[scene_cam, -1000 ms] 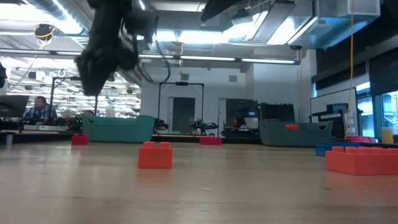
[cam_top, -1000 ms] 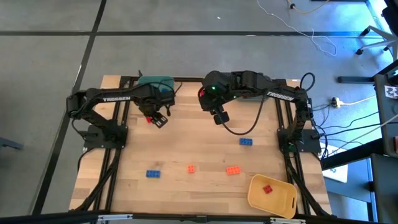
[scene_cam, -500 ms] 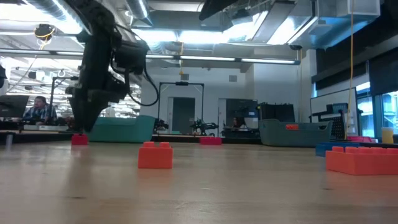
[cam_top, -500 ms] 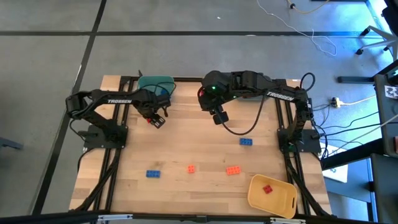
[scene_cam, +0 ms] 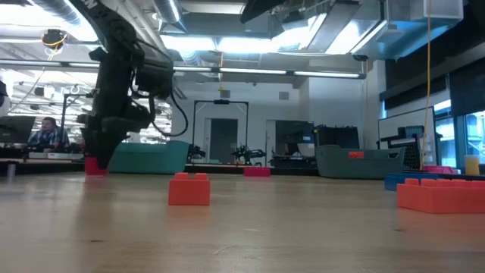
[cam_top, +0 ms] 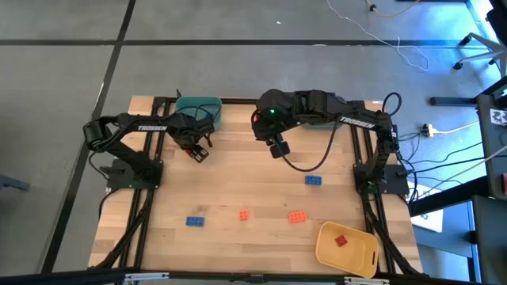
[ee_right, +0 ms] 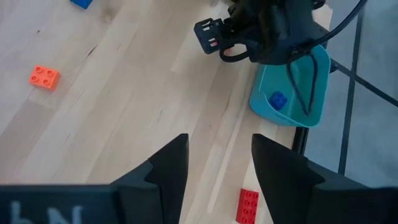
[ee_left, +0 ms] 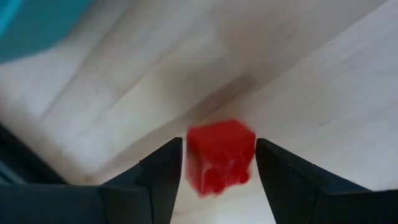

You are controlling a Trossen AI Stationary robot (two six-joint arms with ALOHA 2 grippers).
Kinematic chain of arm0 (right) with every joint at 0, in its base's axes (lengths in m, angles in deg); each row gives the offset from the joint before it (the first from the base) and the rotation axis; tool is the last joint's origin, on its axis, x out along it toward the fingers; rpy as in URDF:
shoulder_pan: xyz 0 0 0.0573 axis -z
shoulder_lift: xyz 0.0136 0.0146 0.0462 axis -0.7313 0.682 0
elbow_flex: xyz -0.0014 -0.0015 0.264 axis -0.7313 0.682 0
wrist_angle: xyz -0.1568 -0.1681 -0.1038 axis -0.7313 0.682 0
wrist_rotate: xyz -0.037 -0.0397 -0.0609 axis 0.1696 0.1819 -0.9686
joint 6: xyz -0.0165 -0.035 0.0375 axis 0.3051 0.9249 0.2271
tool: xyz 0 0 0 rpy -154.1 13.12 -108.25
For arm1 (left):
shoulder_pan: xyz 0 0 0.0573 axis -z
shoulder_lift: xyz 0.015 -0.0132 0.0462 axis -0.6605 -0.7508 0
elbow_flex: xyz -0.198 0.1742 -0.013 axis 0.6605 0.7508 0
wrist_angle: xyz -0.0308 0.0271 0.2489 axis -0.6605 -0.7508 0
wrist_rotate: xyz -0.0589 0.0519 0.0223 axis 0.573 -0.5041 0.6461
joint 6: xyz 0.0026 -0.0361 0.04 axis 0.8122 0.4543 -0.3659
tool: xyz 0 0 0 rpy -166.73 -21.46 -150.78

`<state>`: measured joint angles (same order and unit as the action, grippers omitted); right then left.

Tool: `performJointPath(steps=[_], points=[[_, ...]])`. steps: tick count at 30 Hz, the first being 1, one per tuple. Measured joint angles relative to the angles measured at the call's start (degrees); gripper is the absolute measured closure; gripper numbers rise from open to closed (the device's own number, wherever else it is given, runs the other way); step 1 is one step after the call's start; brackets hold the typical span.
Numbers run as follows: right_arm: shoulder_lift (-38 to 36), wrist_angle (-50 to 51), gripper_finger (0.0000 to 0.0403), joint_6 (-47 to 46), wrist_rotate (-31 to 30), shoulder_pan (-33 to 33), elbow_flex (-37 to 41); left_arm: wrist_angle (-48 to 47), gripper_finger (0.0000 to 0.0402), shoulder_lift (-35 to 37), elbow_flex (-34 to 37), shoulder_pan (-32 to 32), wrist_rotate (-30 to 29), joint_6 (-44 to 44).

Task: Sort & place blocks by color
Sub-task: Put the red game piece into the yellow bin

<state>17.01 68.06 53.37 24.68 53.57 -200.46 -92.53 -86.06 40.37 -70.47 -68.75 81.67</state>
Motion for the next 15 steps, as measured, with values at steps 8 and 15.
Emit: performJointPath(steps=[8,15], points=[[0.0,-0.7,0.0226,0.0,0.0,0.0,0.0,2.7,0.0205,0.1,1.4,-0.1,0.0,-1.1],[0.0,-0.8,0.0226,0.0,0.0,0.0,0.0,7.0,0.0205,0.3,4.7,-0.1,2.6,-1.1]])
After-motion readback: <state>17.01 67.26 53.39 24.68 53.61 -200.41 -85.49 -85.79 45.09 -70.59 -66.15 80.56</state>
